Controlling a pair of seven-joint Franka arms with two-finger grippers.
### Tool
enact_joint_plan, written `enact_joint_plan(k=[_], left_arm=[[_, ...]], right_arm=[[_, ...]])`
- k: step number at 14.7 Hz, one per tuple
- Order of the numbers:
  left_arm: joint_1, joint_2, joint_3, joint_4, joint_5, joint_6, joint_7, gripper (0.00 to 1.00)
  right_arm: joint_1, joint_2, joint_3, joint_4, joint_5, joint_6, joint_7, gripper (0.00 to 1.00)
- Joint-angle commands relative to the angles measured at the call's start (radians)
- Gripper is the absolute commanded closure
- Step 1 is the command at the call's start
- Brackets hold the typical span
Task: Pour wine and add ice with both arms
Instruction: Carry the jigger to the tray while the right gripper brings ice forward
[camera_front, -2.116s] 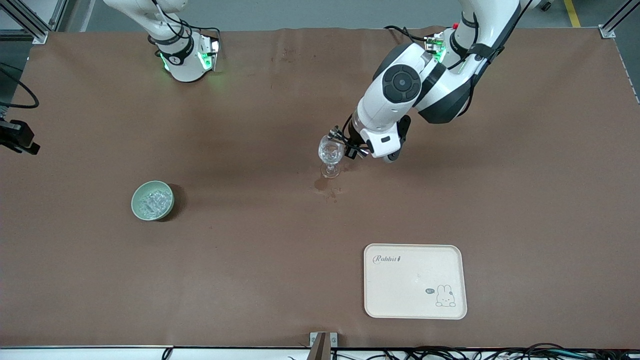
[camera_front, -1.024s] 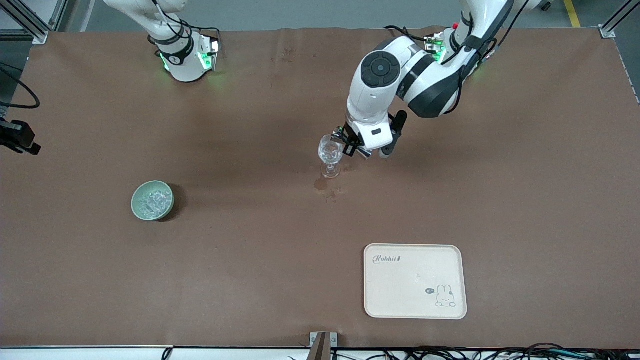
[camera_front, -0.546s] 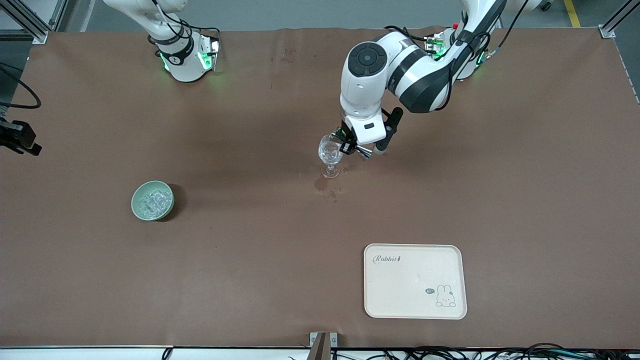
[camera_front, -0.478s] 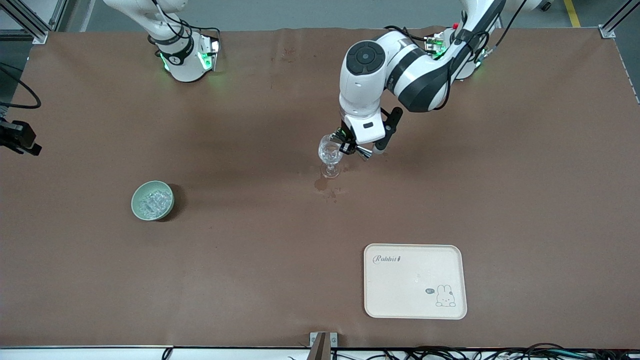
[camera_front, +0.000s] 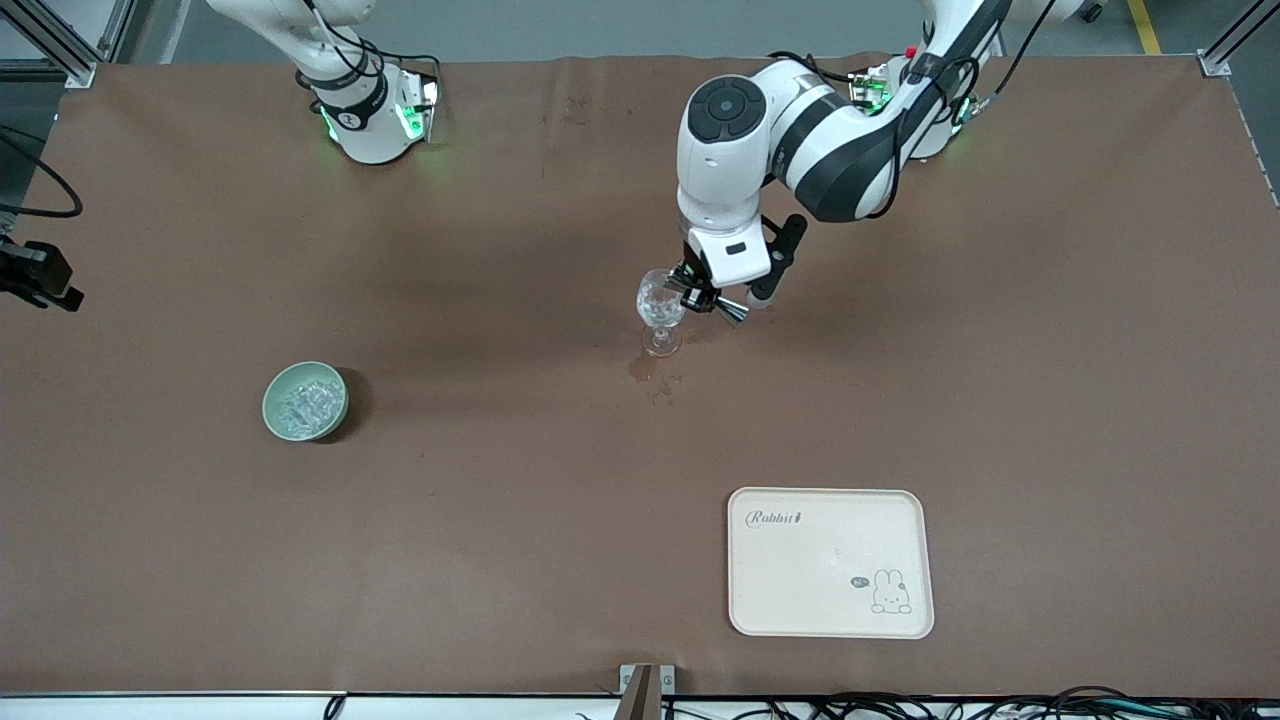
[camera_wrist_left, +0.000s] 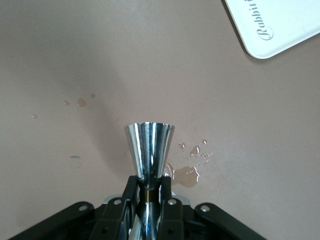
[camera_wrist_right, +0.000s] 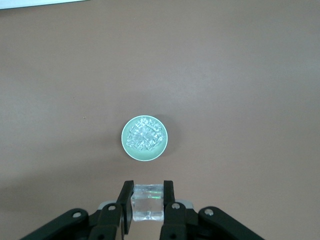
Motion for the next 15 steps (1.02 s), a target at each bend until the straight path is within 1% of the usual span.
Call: enact_joint_plan(k=[1, 2, 4, 5, 6, 7, 9, 11, 13, 14, 15], left_arm=[[0.013, 0.065, 0.002, 0.094, -0.145, -0.029, 0.022, 0.99], [0.023, 0.082, 0.008, 0.126, -0.191, -0.034, 0.036, 1.00], [0.092, 0.106, 0.007, 0.175, -0.282, -0.047, 0.060, 0.99], [0.121, 0.118, 0.007, 0.201, -0.348, -0.052, 0.091, 0.99], [0.159, 0.134, 0.007, 0.229, -0.423, -0.052, 0.132, 0.99], [0.199, 0.146, 0.007, 0.248, -0.474, -0.054, 0.166, 0.99], [0.285, 0.189, 0.007, 0.292, -0.560, -0.052, 0.232, 0.98], [0.368, 0.274, 0.007, 0.368, -0.641, -0.052, 0.296, 0.98], [0.431, 0.363, 0.002, 0.448, -0.667, -0.037, 0.362, 0.97], [0.450, 0.399, 0.005, 0.482, -0.695, -0.023, 0.396, 0.97], [0.472, 0.430, 0.007, 0.495, -0.724, 0.008, 0.428, 0.97]], right_arm=[[0.008, 0.010, 0.014, 0.017, 0.001, -0.012, 0.066, 1.00], [0.008, 0.010, 0.014, 0.017, 0.001, -0.012, 0.068, 1.00], [0.008, 0.010, 0.014, 0.017, 0.001, -0.014, 0.069, 1.00], [0.011, 0.010, 0.015, 0.017, 0.001, -0.015, 0.072, 1.00], [0.014, 0.010, 0.027, 0.015, 0.003, -0.023, 0.086, 1.00], [0.014, 0.010, 0.047, 0.015, 0.003, -0.038, 0.112, 1.00], [0.011, 0.011, 0.115, 0.011, 0.003, -0.046, 0.211, 1.00], [0.013, 0.018, 0.196, 0.009, 0.003, -0.060, 0.325, 1.00], [0.017, 0.022, 0.274, 0.009, 0.003, -0.064, 0.431, 1.00], [0.025, 0.028, 0.329, 0.008, 0.004, -0.066, 0.509, 1.00], [0.030, 0.045, 0.386, 0.008, 0.004, -0.063, 0.596, 1.00]])
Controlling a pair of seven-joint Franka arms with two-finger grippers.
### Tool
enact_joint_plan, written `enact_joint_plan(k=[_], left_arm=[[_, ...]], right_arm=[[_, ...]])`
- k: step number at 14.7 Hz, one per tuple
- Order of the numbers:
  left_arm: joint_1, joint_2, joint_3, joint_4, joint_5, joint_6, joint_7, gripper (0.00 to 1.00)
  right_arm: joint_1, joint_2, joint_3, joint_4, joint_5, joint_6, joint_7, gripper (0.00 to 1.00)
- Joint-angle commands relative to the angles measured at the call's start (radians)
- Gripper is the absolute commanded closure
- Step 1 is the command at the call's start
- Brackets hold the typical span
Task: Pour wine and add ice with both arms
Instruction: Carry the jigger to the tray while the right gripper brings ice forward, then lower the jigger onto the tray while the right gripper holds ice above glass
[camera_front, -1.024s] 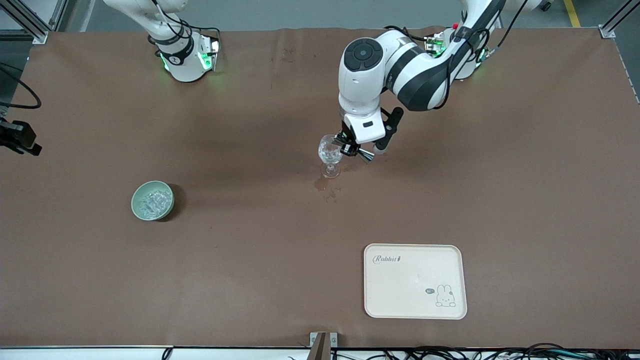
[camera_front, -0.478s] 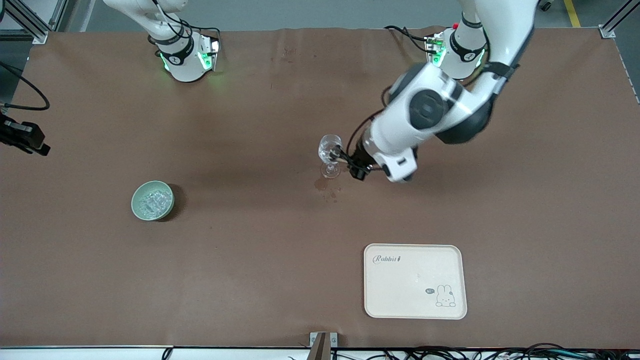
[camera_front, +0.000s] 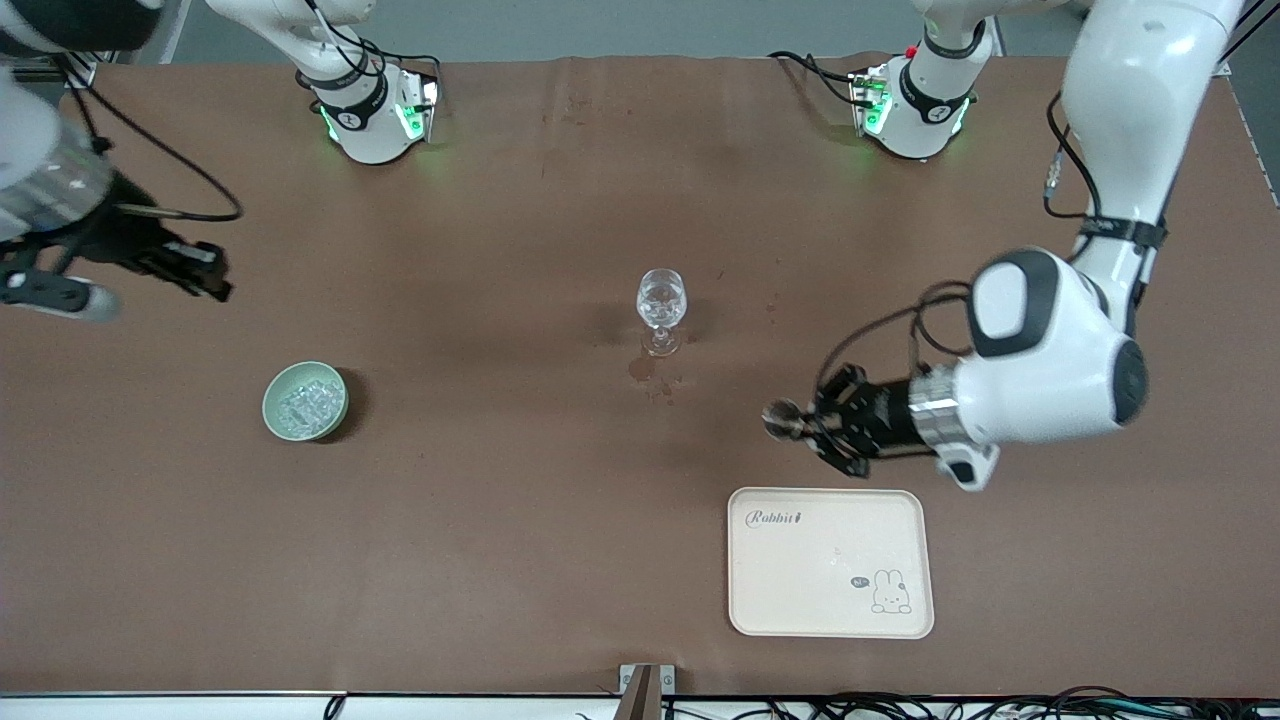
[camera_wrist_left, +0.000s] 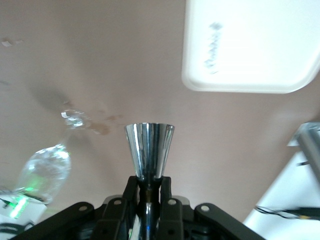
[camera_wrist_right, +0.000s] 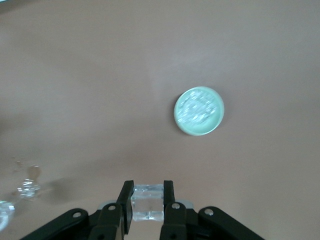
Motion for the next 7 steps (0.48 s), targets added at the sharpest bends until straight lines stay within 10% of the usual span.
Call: enact_joint_plan(k=[1, 7], left_arm=[[0.053, 0.126, -0.015, 0.100, -0.086, 0.060, 0.094, 0.97], [0.152, 0.301, -0.012, 0.100, -0.355, 0.120, 0.440, 0.97]], right_arm=[[0.006, 0.045, 0.150, 0.009, 0.000, 0.000, 0.226, 1.00], [0.143, 0.173, 0.285, 0.019, 0.003, 0.092, 0.559, 1.00]])
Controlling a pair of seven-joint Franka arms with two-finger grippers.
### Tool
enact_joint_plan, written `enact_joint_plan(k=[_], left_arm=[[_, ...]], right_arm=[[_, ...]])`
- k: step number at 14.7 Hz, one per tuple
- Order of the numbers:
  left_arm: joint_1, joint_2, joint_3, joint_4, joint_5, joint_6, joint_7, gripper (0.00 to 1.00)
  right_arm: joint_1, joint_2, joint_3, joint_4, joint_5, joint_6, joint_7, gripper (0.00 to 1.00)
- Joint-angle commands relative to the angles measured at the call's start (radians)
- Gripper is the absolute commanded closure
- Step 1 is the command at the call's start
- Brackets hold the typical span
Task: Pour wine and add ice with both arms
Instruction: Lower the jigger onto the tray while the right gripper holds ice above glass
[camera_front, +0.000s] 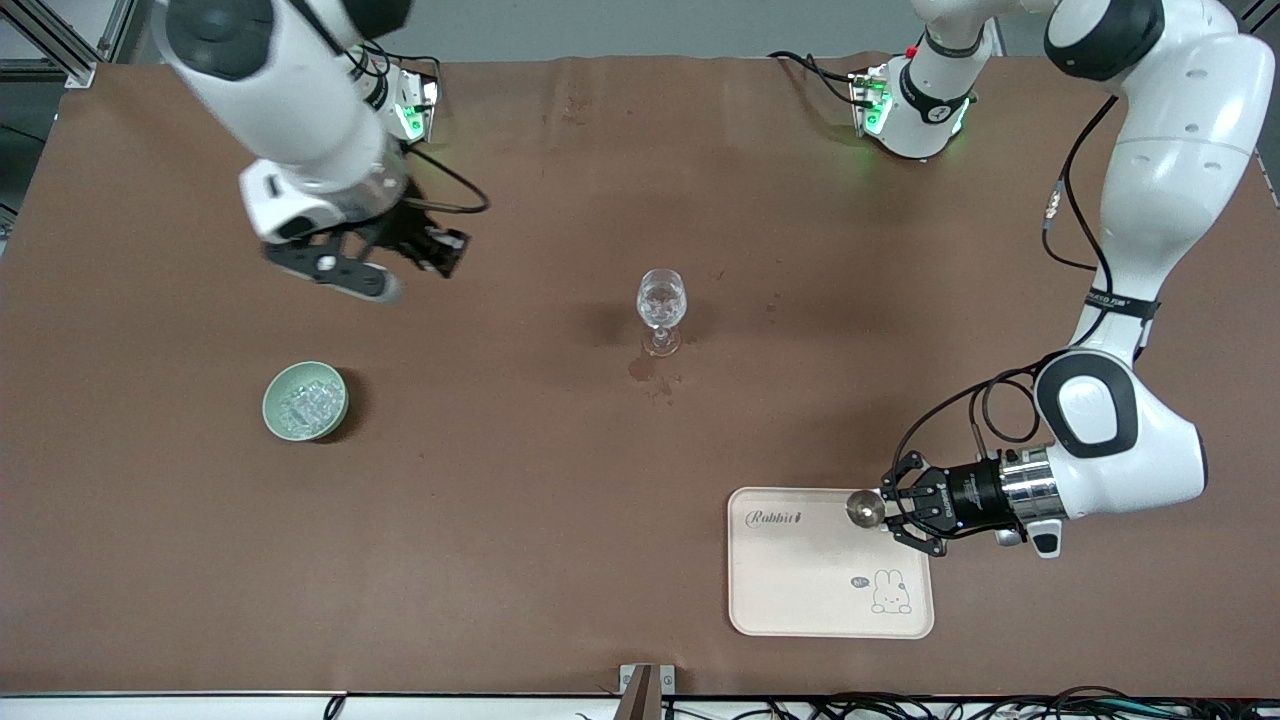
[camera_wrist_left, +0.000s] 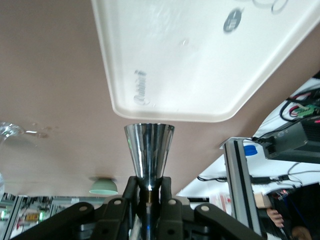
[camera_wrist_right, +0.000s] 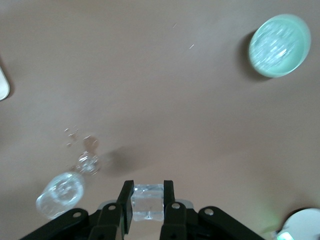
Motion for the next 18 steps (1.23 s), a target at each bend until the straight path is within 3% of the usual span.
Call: enact_joint_plan(k=[1, 4, 9, 13, 15, 18], left_arm=[[0.034, 0.092, -0.014, 0.037, -0.095, 0.009, 0.106, 0.97], [0.061, 0.156, -0.013, 0.036, -0.220, 0.008, 0.218, 0.96], [0.065, 0.215, -0.008, 0.039, -0.290, 0.009, 0.263, 0.91], [0.067, 0.223, 0.001, 0.039, -0.297, 0.009, 0.269, 0.71], [0.067, 0.229, 0.002, 0.037, -0.295, 0.009, 0.287, 0.67], [0.068, 0.227, 0.007, 0.036, -0.295, 0.009, 0.295, 0.52]], right_arm=[[0.080, 0.051, 0.008, 0.021, 0.001, 0.020, 0.108, 1.00], [0.170, 0.094, 0.010, 0.023, 0.001, 0.060, 0.224, 1.00], [0.293, 0.211, 0.005, 0.034, -0.020, 0.224, 0.382, 1.00], [0.328, 0.295, 0.002, 0.095, -0.066, 0.249, 0.393, 1.00], [0.338, 0.329, 0.001, 0.109, -0.078, 0.264, 0.413, 1.00], [0.365, 0.355, -0.002, 0.107, -0.101, 0.275, 0.419, 0.99]])
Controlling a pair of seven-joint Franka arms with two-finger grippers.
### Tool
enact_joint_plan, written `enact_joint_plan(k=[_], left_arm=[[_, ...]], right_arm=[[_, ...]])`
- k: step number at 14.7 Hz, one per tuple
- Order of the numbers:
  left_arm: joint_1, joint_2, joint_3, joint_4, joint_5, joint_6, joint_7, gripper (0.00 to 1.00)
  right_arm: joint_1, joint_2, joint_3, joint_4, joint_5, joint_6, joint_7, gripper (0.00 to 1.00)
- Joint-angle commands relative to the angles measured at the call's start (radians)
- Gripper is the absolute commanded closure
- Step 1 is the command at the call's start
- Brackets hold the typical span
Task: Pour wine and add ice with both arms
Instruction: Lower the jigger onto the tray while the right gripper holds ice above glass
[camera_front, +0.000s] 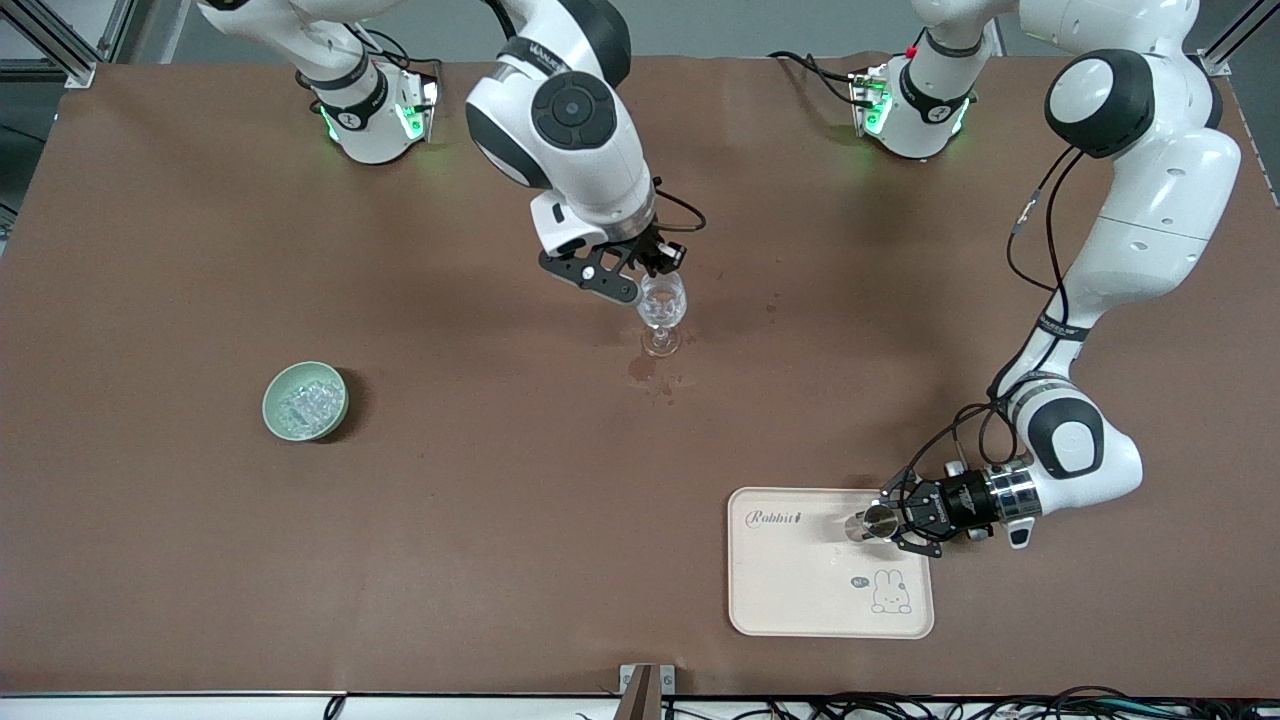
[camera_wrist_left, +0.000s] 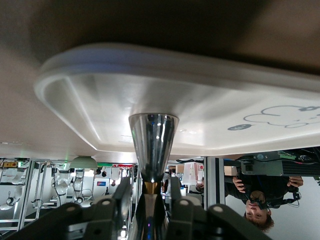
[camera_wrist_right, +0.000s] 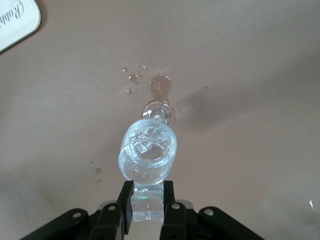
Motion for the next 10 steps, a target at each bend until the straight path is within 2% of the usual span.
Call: enact_joint_plan(k=[1, 3, 5, 8, 10], left_arm=[[0.000, 0.008, 0.008, 0.019, -0.021, 0.003, 0.021, 0.44], [0.002, -0.007, 0.013, 0.016, 0.001, -0.003, 0.021, 0.17], [0.007, -0.030, 0.042, 0.016, 0.083, -0.006, 0.022, 0.00], [0.016, -0.093, 0.044, -0.006, 0.339, -0.012, 0.010, 0.00], [0.036, -0.130, 0.044, -0.001, 0.508, -0.081, 0.010, 0.00]], right_arm=[[0.033, 0.041, -0.005, 0.030, -0.049, -0.002, 0.034, 0.99], [0.041, 0.051, -0.005, 0.029, -0.054, -0.004, 0.035, 0.99], [0.045, 0.065, -0.006, 0.029, -0.068, -0.002, 0.035, 0.98], [0.045, 0.074, -0.008, 0.030, -0.088, -0.001, 0.031, 0.98], [0.045, 0.082, -0.008, 0.030, -0.095, 0.022, 0.029, 0.97]])
